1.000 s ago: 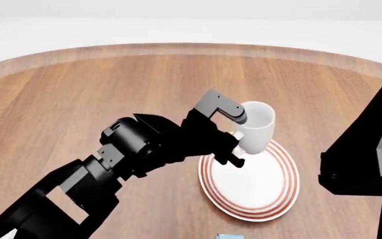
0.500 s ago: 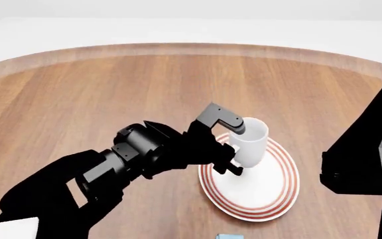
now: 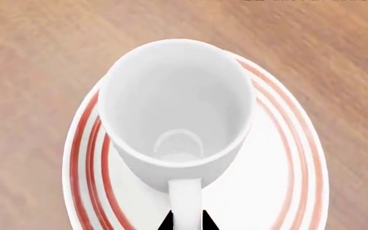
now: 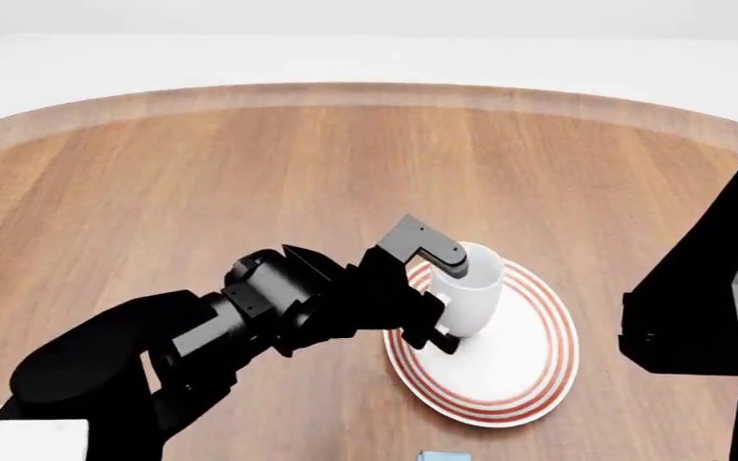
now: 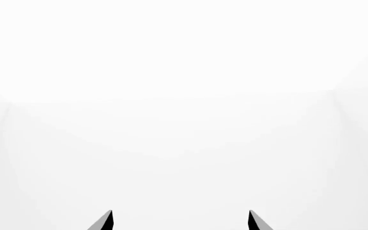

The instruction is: Pick up the white mug and put it on the plate, and put the chocolate pudding to the right of the plate.

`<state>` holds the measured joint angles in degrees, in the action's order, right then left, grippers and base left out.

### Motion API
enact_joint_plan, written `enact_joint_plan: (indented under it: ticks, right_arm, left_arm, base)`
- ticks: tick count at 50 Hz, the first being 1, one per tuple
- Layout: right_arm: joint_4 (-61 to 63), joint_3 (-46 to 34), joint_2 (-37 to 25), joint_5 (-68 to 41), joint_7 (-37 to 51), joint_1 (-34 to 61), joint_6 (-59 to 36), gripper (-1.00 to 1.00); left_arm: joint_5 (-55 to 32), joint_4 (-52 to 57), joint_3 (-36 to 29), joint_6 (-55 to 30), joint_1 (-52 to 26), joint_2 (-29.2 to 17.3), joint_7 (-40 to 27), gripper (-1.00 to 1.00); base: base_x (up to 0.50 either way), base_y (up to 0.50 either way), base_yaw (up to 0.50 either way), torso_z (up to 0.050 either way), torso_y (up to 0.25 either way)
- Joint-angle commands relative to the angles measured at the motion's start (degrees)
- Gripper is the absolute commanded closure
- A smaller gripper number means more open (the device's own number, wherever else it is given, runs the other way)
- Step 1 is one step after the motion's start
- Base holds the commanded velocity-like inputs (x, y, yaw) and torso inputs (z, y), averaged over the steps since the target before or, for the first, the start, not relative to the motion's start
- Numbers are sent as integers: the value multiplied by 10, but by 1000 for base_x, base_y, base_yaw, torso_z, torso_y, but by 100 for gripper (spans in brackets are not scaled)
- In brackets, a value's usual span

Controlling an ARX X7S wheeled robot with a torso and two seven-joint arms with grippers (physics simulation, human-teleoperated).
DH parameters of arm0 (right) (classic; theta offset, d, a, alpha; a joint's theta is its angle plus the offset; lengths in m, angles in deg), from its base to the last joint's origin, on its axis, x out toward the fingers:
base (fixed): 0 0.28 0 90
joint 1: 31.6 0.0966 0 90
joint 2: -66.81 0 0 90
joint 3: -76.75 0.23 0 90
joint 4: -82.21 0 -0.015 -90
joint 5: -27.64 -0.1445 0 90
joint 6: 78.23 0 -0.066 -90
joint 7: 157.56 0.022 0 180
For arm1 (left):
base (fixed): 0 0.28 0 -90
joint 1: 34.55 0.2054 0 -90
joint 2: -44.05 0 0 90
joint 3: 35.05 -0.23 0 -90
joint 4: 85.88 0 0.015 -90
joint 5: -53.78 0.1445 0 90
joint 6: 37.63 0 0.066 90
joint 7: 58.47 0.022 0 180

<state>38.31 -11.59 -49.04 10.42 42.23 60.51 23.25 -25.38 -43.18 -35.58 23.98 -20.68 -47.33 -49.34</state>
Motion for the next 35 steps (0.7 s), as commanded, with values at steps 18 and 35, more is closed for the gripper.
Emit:
enact_joint_plan:
  ticks: [18, 35]
  right_arm:
    - [-3, 7, 9, 13, -11, 0, 5, -100]
    - [-2, -5, 9, 26, -11, 0, 4, -100]
  left_arm:
    - [-5, -7, 13, 20, 14, 14, -6, -100]
    - [-34, 148, 27, -21, -11, -65, -82, -100]
  base:
    - [0, 0, 0, 0, 0]
    - [0, 0, 0, 0, 0]
